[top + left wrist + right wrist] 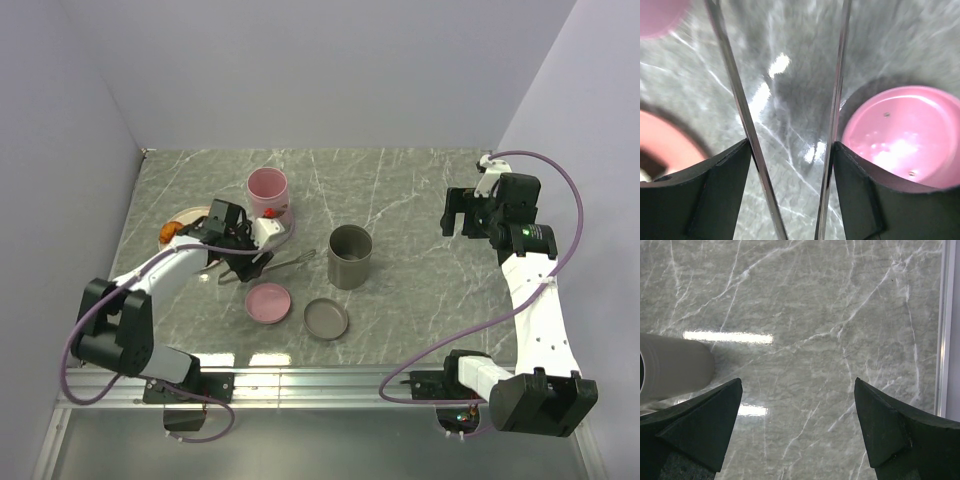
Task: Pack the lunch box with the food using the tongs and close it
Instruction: Pick up the clamp at the center of the board.
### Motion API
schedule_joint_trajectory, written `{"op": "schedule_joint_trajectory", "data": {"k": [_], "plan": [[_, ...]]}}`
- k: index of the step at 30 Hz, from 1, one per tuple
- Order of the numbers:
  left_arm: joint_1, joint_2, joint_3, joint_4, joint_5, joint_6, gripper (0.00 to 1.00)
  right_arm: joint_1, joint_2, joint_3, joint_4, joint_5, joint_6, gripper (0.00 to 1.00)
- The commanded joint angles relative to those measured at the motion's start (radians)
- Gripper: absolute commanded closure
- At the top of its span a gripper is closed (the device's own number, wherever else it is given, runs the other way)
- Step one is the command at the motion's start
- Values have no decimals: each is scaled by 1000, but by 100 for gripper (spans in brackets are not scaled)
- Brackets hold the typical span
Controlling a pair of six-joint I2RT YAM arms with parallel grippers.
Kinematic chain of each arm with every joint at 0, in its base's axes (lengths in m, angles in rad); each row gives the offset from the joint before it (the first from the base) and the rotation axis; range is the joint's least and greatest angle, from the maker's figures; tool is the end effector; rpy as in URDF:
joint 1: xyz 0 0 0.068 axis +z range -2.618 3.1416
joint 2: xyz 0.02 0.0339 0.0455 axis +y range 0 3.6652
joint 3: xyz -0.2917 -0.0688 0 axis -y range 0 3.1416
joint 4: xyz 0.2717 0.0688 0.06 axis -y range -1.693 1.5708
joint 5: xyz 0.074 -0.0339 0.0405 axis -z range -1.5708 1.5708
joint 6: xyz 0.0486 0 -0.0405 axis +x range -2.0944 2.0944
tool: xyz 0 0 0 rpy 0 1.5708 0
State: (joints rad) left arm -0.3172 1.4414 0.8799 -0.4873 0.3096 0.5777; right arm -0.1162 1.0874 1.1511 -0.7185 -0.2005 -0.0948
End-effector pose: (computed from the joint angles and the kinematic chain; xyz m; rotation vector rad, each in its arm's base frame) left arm 0.2845 -0.1090 0.2046 1.2084 2.2704 -0.3085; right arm 0.2477 -0.0192 0.3749 -0.0859 2.2107 0.1063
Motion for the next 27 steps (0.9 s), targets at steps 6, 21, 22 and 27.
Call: {"op": "schedule_joint_trajectory", "data": {"k": [6,21,22,27], "plan": [[-5,-118,117,-140,89,-70,31,-8,-20,22,17,-8,-2,0],[-5,-285,287,-353,249,-216,39,18,-125,91,44,-353,-143,0],[-5,-289,303,-367,253,-226,40,24,-132,93,50,-376,-163,0],[-5,-303,418,-439,318,-320,41,158,-201,96,126,-420,-351,0]]}}
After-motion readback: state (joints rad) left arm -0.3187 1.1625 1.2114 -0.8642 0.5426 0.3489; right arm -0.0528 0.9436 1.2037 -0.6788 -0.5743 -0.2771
